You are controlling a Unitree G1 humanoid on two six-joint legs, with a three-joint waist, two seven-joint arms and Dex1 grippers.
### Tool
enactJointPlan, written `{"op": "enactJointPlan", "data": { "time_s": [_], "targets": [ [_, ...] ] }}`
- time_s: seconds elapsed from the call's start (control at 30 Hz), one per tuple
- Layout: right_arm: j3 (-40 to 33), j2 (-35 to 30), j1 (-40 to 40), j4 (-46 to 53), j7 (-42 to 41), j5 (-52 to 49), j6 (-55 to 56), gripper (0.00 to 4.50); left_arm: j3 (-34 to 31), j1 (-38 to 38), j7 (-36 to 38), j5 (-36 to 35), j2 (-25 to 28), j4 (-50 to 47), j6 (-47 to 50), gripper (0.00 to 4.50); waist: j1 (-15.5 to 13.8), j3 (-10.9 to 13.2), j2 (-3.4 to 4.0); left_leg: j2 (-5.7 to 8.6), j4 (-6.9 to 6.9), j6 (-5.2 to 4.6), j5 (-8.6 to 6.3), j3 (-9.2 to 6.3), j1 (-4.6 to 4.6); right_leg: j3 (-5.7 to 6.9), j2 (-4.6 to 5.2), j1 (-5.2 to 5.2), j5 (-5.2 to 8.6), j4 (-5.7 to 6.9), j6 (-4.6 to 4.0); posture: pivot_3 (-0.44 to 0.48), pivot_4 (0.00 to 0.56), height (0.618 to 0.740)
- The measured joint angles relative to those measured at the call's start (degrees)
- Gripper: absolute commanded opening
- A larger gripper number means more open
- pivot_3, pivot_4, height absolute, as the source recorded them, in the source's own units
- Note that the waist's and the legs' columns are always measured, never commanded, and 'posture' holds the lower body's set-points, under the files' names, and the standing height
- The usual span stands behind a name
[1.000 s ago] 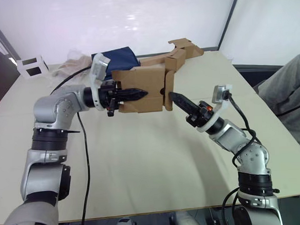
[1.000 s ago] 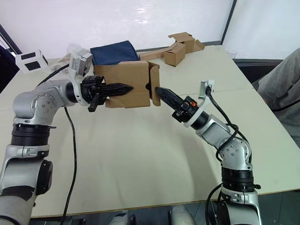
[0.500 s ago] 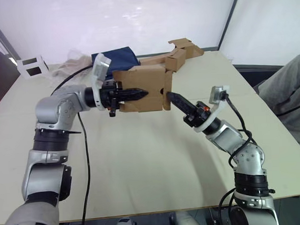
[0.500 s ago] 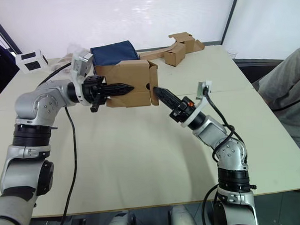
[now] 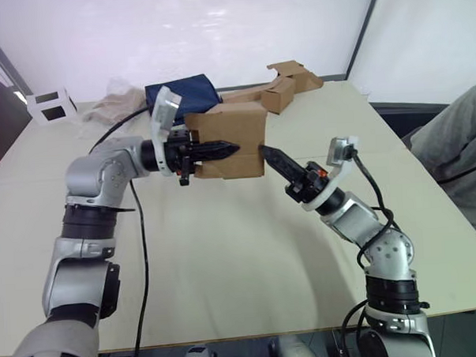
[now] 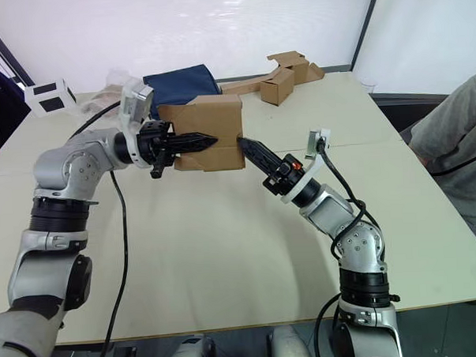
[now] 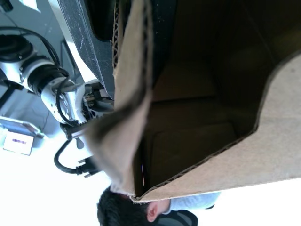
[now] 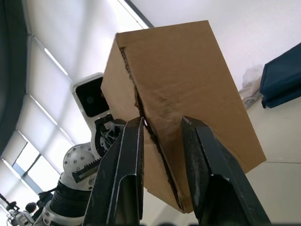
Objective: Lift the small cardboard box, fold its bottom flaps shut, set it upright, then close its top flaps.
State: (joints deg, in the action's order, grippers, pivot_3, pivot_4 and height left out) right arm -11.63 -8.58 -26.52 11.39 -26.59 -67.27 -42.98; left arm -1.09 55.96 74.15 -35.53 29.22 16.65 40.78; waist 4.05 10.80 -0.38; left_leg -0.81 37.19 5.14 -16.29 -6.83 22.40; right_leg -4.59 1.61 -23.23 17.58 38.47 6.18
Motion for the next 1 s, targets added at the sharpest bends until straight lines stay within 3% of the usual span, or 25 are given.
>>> {"op": "enactJointPlan", "data": {
  "time_s": [0.3,0.7,0.83,1.0],
  "targets": [
    [-0.1,2.79,1.43,1.49,2.38,-1.61,0.15,1.2,-0.36,0.14,-0.71,-0.03,-0.63,0.67,-0.5,0.0,-0.02,0.0,0.0,0.0,-0.01,0.0,0.0,0.0,0.0,0.0,0.0,-0.01,0.0,0.0,0.0,0.0,0.15,0.74],
    [-6.46,1.58,0.59,-1.25,5.37,-9.91,1.34,1.2,-0.57,0.37,-2.29,-1.46,-1.17,-1.44,0.38,0.0,0.0,0.0,0.0,0.0,-0.02,0.0,0.0,0.0,0.0,0.0,0.0,-0.01,0.0,0.01,0.0,0.0,0.15,0.74],
    [-7.59,2.6,-0.02,-2.22,7.17,-10.38,3.55,0.04,-0.6,0.37,-3.11,-1.76,-1.17,-1.76,0.41,0.0,0.01,0.0,0.0,0.0,-0.03,0.0,0.0,0.0,0.0,-0.01,0.0,-0.01,0.0,0.0,0.0,0.0,0.15,0.74],
    [-4.73,2.02,0.18,-2.18,6.83,-7.04,3.94,0.02,-0.6,0.37,-3.3,-1.79,-1.17,-1.76,0.4,0.0,0.02,0.0,0.01,0.0,-0.02,0.0,0.0,0.0,0.0,0.0,-0.01,-0.01,0.0,0.0,0.0,0.0,0.15,0.74]
  ]
}}
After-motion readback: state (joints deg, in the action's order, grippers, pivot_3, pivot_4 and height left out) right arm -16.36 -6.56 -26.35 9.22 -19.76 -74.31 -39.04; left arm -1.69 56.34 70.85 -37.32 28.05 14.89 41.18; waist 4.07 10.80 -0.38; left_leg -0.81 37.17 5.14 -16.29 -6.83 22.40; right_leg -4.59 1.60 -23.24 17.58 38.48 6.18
